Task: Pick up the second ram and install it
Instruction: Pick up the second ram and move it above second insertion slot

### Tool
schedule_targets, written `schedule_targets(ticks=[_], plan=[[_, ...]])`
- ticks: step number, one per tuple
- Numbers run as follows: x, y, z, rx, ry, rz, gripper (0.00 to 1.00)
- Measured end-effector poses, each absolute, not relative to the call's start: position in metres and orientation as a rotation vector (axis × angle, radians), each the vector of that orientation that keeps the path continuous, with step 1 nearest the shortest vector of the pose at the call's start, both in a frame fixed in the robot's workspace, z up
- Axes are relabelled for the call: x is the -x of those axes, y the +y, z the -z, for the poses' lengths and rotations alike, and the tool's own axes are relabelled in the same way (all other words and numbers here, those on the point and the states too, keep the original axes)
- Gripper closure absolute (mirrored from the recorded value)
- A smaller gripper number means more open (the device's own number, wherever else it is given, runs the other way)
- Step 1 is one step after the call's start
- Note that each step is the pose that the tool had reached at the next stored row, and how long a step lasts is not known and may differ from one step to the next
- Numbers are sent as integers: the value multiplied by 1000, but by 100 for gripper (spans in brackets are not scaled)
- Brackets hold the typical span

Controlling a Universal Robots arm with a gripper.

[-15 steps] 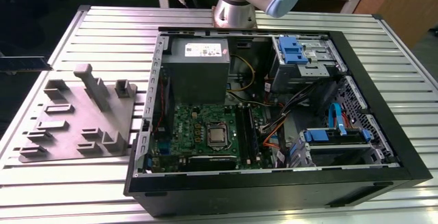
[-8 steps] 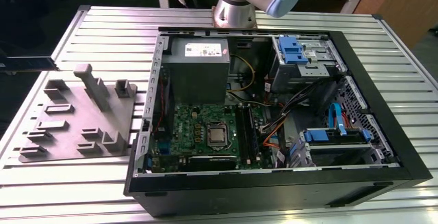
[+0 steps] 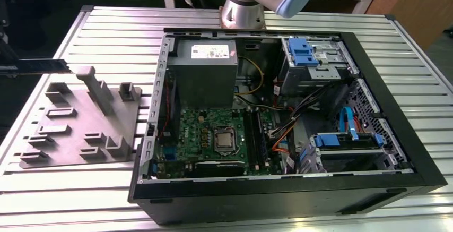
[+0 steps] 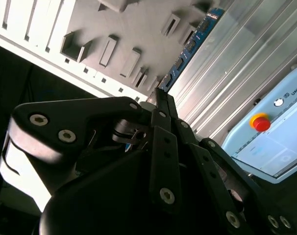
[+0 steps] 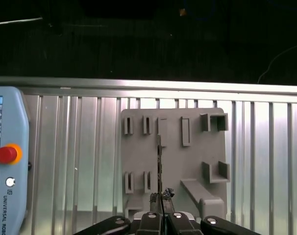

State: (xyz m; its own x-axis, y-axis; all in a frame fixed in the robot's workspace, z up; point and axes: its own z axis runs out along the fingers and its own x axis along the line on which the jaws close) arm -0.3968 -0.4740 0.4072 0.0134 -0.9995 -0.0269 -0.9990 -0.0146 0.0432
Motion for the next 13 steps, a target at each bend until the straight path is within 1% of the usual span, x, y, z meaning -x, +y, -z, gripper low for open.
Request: schedule_targets(ticks=[13], plan=[[350, -474, -407, -2228, -2197, 77, 89]])
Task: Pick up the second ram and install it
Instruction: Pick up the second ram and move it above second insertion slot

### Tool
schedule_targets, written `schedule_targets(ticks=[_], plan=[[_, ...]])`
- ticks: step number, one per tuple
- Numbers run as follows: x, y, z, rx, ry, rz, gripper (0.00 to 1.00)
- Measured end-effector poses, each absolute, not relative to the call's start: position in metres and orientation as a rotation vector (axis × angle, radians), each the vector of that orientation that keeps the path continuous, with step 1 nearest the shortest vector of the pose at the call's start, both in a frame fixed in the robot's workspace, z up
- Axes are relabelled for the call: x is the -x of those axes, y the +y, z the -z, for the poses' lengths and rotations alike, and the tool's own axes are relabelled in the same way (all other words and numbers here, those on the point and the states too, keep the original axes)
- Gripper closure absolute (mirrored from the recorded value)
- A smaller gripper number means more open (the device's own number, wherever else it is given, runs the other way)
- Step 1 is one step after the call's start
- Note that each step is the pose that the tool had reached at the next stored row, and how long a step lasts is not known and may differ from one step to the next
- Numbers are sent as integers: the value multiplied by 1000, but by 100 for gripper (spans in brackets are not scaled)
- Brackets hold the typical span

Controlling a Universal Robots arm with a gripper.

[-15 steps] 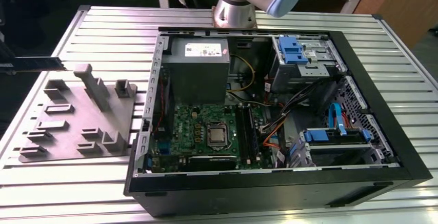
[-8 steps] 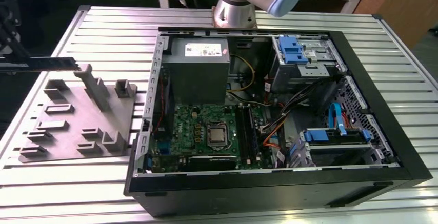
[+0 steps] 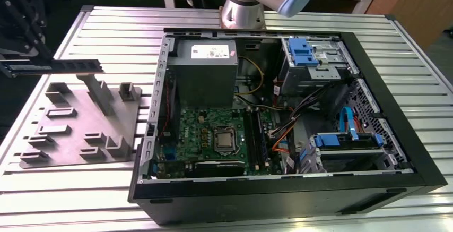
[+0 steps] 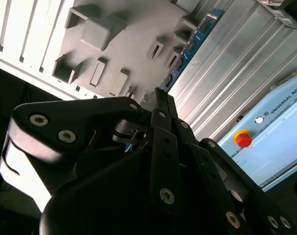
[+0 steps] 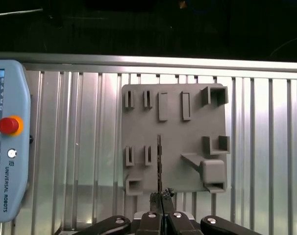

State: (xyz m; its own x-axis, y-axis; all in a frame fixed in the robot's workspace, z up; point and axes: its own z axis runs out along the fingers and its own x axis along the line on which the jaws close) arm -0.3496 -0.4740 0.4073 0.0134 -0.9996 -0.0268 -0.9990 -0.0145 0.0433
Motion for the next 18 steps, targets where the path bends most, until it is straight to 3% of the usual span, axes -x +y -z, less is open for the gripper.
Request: schedule_targets(ticks=[18], plan=[[295, -474, -407, -2228, -2197, 78, 89]])
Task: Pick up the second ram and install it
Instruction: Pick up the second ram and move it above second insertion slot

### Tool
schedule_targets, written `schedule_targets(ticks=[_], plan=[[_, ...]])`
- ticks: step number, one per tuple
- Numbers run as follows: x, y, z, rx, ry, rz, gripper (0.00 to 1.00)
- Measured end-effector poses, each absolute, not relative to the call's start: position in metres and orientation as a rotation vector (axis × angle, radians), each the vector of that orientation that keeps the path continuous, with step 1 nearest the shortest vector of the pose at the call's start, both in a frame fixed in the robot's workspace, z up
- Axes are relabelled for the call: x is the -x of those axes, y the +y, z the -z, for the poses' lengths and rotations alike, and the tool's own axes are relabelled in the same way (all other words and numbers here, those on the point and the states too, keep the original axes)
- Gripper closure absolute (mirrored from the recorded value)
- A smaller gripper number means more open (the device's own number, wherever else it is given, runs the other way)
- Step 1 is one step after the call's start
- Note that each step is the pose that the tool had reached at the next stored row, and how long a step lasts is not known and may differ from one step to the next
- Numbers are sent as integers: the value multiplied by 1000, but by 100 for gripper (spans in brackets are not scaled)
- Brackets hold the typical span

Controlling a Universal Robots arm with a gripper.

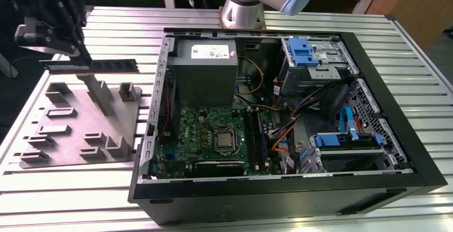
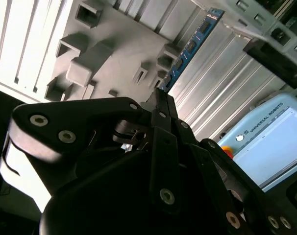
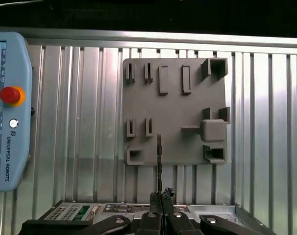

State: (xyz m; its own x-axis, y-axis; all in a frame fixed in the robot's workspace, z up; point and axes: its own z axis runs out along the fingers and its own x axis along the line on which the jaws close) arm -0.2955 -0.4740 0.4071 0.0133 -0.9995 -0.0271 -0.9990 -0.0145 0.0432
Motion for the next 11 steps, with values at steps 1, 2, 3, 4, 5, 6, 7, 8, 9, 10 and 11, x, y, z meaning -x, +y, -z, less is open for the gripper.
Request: schedule_targets(ticks=[1, 2, 3, 4, 5, 6, 7, 8, 9, 10, 11], plan=[[292, -474, -407, -2228, -2197, 78, 89], [288, -474, -407, -2228, -2197, 78, 89], [284, -474, -407, -2228, -2197, 78, 89], [280, -474, -407, -2228, -2197, 78, 89], [276, -474, -407, -2228, -2197, 78, 89], [272, -474, -407, -2228, -2197, 78, 89], [268, -474, -407, -2228, -2197, 78, 89], [264, -474, -407, -2228, -2197, 78, 89], [261, -474, -407, -2228, -2197, 78, 89], [257, -474, -407, -2228, -2197, 78, 89], [254, -474, -407, -2228, -2197, 78, 89]])
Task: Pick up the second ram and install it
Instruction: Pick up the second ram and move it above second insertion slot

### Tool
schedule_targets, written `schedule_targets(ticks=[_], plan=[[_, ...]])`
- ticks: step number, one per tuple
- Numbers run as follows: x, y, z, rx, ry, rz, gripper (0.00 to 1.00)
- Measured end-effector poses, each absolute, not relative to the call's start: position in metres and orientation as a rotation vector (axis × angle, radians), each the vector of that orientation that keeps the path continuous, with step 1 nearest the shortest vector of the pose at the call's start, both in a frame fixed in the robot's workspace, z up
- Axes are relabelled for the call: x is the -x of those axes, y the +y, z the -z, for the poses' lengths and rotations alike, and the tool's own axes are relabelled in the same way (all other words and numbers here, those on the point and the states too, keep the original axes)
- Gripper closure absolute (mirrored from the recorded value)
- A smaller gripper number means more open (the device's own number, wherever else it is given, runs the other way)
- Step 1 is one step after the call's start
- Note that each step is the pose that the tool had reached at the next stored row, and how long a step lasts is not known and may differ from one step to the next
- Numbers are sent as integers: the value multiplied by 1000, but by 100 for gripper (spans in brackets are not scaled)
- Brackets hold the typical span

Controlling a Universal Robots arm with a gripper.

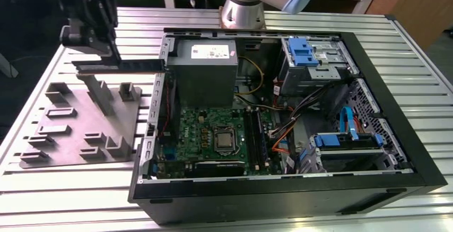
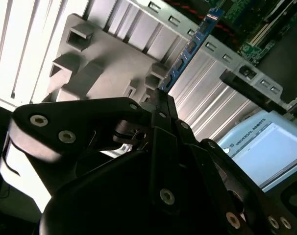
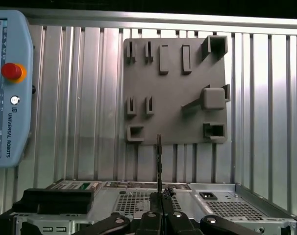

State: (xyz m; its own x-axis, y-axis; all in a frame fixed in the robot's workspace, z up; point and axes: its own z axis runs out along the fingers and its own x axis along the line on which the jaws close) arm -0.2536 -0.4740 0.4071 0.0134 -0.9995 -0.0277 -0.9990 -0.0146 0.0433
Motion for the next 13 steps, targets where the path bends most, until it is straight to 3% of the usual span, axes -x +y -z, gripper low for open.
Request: schedule_targets(ticks=[13], plan=[[212, -474, -407, -2228, -2197, 79, 89]])
